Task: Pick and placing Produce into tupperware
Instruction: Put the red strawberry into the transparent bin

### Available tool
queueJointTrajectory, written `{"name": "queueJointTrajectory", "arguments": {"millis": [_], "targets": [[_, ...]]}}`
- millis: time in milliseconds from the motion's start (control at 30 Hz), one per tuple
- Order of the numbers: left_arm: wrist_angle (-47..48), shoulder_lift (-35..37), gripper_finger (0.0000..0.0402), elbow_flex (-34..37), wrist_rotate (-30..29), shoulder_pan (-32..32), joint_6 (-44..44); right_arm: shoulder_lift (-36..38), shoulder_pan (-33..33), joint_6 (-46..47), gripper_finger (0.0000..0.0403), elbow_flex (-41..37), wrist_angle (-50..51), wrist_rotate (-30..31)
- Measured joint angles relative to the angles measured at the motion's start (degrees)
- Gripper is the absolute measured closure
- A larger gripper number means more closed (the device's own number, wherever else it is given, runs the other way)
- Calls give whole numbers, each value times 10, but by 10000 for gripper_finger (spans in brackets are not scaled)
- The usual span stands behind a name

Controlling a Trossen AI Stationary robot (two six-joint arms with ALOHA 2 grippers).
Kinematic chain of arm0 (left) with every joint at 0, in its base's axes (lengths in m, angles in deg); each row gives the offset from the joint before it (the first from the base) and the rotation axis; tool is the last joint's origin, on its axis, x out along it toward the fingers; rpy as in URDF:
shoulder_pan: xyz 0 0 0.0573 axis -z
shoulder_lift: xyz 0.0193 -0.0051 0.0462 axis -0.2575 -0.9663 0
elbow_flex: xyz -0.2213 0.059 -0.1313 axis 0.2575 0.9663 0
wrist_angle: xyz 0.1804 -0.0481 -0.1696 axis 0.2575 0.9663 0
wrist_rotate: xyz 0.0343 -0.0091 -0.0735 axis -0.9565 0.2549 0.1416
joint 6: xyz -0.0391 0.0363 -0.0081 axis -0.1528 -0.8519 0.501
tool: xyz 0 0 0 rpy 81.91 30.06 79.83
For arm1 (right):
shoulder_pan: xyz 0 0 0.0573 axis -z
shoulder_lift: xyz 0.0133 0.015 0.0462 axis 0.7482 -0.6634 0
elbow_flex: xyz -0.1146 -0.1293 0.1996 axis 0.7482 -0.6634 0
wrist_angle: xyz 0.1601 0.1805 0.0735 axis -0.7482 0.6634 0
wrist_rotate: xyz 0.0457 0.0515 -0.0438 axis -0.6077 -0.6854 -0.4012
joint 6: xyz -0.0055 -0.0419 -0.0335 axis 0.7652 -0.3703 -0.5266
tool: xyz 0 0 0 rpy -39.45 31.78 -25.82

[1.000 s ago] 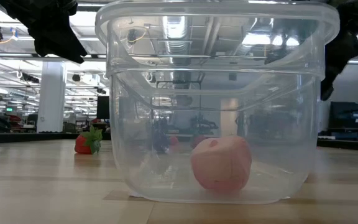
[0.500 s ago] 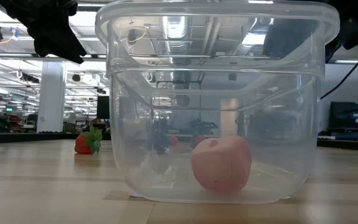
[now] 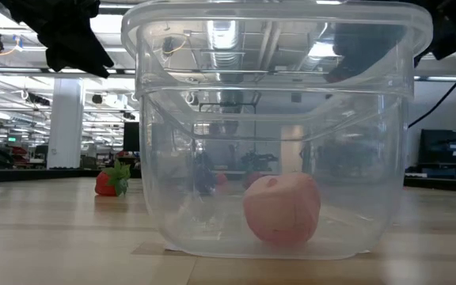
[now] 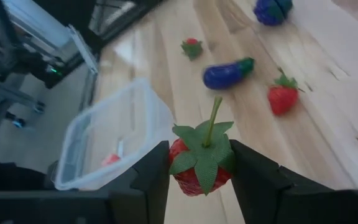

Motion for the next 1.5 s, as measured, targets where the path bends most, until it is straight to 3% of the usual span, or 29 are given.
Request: {"name": "queueJointTrajectory", "arguments": {"millis": [1300, 1500], "targets": [[-43, 0, 225, 0, -6, 0, 3, 0, -5, -12, 230, 0, -119, -22], [-43, 0, 225, 0, -6, 0, 3, -50, -16, -9, 229, 17, -126, -32]]}}
